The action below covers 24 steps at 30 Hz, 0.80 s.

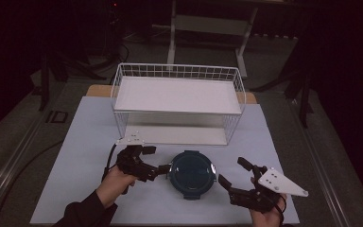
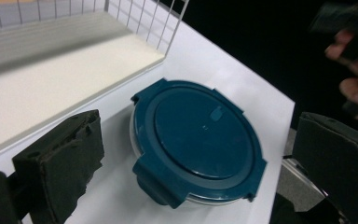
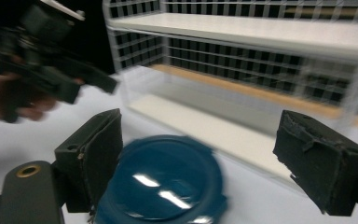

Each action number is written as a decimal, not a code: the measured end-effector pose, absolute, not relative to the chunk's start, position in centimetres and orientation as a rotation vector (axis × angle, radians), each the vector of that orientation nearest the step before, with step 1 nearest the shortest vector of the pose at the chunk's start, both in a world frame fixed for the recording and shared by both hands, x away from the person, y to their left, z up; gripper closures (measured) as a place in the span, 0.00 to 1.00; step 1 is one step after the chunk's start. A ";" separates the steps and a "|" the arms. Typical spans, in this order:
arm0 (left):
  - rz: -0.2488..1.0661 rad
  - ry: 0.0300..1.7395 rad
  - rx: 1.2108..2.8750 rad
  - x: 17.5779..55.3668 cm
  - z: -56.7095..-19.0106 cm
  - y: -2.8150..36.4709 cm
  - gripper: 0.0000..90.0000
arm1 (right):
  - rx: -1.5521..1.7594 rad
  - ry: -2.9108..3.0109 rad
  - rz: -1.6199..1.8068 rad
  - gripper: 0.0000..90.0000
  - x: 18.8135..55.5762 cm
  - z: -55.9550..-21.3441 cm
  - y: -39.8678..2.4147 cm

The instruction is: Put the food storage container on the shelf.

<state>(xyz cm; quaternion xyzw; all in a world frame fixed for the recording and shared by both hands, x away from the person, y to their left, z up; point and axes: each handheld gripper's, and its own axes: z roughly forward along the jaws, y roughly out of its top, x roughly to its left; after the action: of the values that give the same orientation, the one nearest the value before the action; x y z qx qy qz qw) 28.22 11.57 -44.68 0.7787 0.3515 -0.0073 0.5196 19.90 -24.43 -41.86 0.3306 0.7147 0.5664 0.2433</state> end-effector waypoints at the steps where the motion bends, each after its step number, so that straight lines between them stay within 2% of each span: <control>1: -0.028 0.843 1.864 28.3 -44.9 11.5 0.02 | 0.889 1.952 1.517 0.15 20.1 -41.8 -24.3; 5: -0.080 0.882 1.885 29.3 -46.1 11.0 0.02 | 0.886 1.978 1.511 0.14 20.5 -41.9 -24.2; 13: -0.244 1.104 1.899 31.5 -48.4 10.7 0.02 | 0.952 1.998 1.491 0.12 20.8 -43.1 -24.0; 19: -0.474 1.236 1.855 32.3 -50.1 10.6 0.02 | 0.963 1.993 1.476 0.12 20.6 -43.2 -23.8; 24: -0.570 1.285 1.812 32.5 -50.9 11.1 0.22 | 0.964 2.002 1.474 0.12 20.7 -43.3 -23.7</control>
<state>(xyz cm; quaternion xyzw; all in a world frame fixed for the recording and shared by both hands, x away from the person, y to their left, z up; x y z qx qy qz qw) 32.53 11.13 -50.86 0.7202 0.5105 -0.2267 0.4114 20.67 -23.66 -43.26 0.3514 0.7298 0.5372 0.2352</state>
